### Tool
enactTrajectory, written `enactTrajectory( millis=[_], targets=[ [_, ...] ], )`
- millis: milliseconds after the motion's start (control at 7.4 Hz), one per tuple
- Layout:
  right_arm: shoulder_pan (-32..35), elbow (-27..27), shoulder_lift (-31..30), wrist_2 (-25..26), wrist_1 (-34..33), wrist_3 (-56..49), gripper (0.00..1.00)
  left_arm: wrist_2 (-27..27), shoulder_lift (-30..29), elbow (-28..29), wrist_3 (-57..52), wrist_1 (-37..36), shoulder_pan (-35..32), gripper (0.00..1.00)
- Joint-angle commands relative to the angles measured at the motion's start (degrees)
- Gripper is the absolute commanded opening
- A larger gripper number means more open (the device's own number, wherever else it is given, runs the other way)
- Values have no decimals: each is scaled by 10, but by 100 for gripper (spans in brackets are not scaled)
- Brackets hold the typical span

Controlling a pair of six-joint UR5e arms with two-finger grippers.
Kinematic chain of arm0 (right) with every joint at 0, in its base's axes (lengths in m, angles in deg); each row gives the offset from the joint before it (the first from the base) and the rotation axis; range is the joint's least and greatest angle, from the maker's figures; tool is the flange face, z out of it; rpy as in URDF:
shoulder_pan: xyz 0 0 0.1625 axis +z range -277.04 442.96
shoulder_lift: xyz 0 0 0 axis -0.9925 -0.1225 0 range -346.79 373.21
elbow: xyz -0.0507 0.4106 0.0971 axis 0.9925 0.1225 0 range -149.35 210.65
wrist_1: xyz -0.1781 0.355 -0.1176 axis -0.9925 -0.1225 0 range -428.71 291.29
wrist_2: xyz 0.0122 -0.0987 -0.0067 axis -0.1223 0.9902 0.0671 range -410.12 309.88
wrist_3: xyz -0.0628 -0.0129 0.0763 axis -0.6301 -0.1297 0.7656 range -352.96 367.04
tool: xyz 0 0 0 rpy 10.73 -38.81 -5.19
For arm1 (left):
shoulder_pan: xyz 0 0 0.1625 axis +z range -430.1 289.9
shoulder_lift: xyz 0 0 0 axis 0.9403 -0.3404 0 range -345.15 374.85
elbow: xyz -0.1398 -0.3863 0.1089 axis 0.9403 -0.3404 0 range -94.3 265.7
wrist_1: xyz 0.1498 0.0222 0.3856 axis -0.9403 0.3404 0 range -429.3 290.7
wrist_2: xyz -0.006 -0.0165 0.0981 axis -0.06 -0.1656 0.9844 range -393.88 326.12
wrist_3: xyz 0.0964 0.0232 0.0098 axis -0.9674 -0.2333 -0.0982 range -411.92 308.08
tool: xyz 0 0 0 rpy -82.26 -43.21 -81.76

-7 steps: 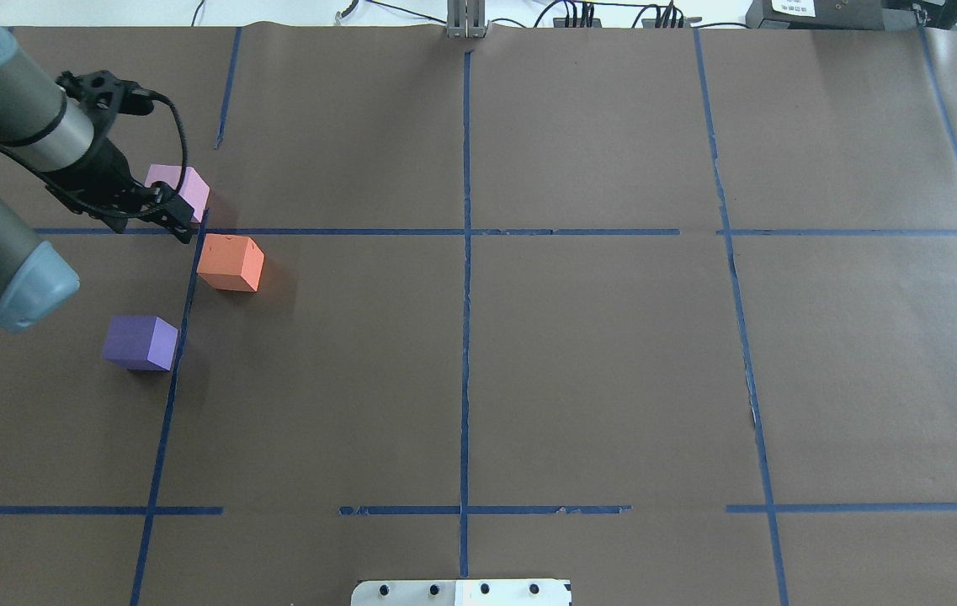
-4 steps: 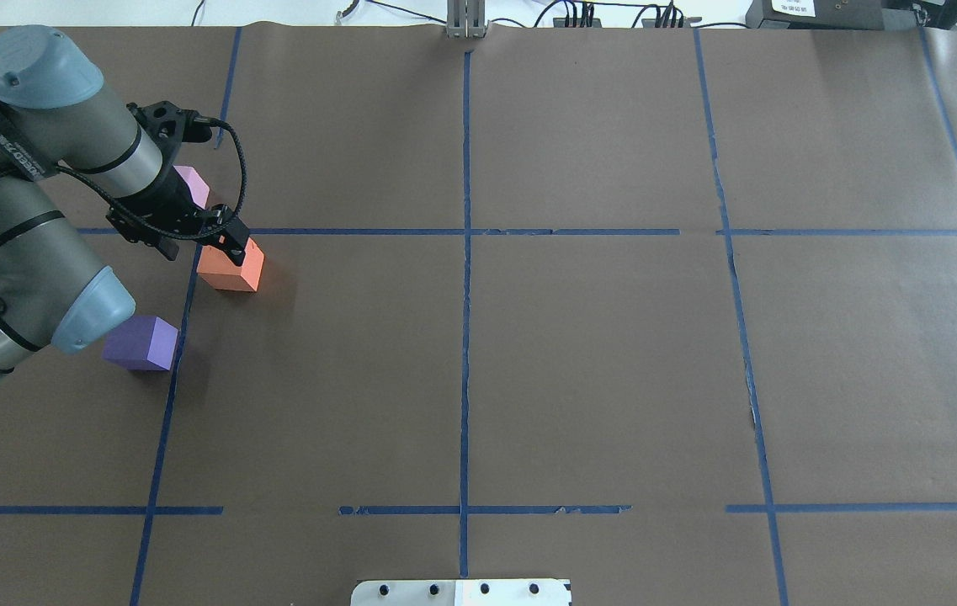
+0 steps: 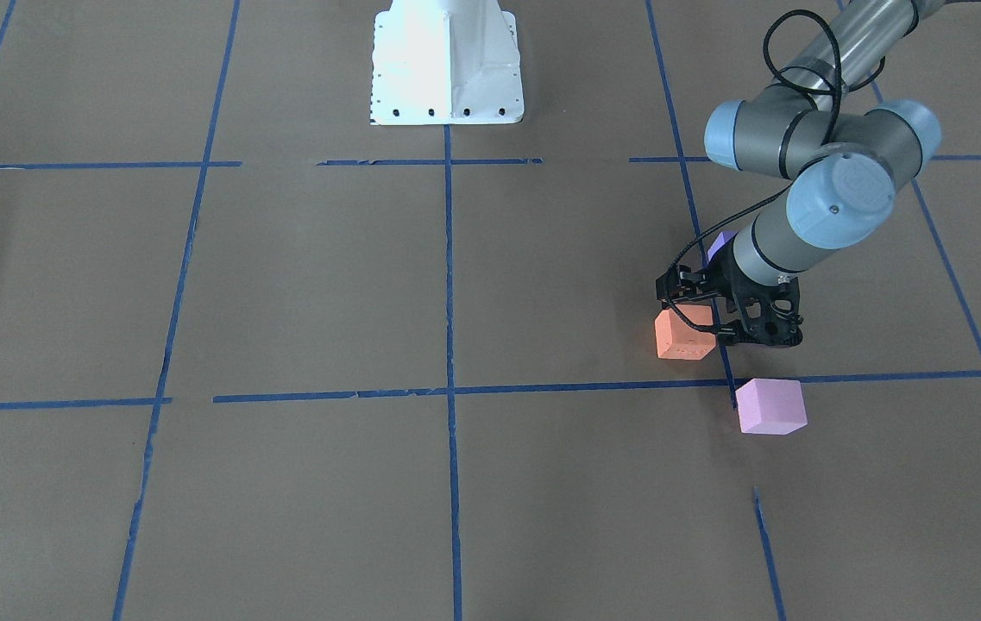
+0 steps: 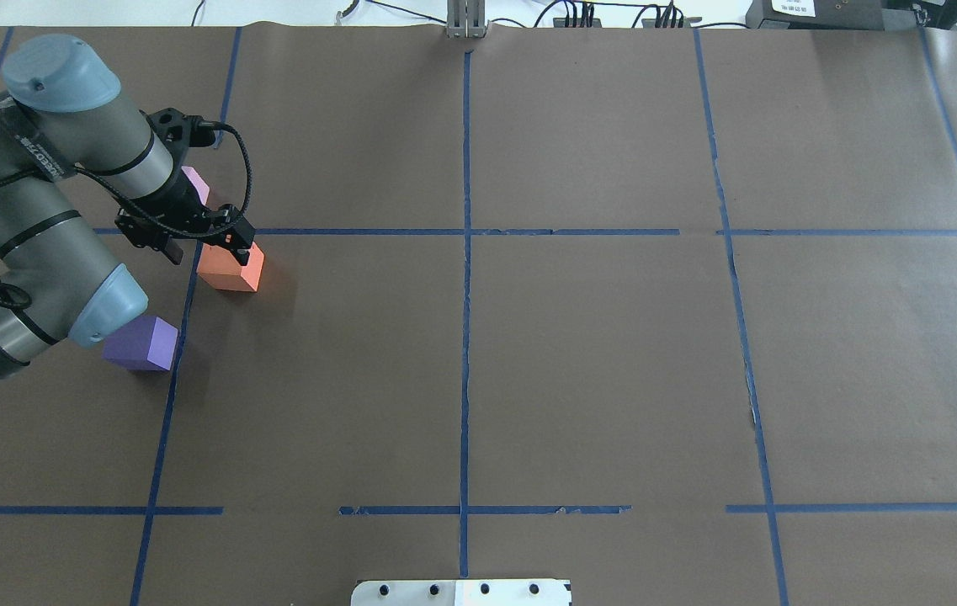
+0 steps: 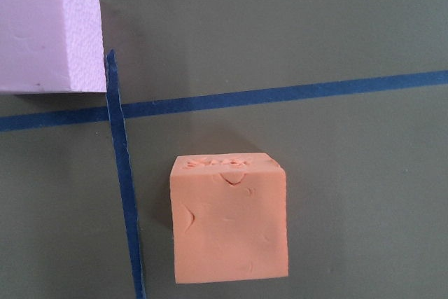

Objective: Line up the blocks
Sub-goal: 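Lower the left gripper and close it on the orange cube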

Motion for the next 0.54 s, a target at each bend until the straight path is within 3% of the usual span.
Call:
enactTrajectory(
  millis=[0,405],
  targets=[
    [0,0,0,0,0,0,100,-3,-3,7,28,6,0,99],
    [0,0,0,0,0,0,100,1,-3,26,57,34,1,99]
  ],
)
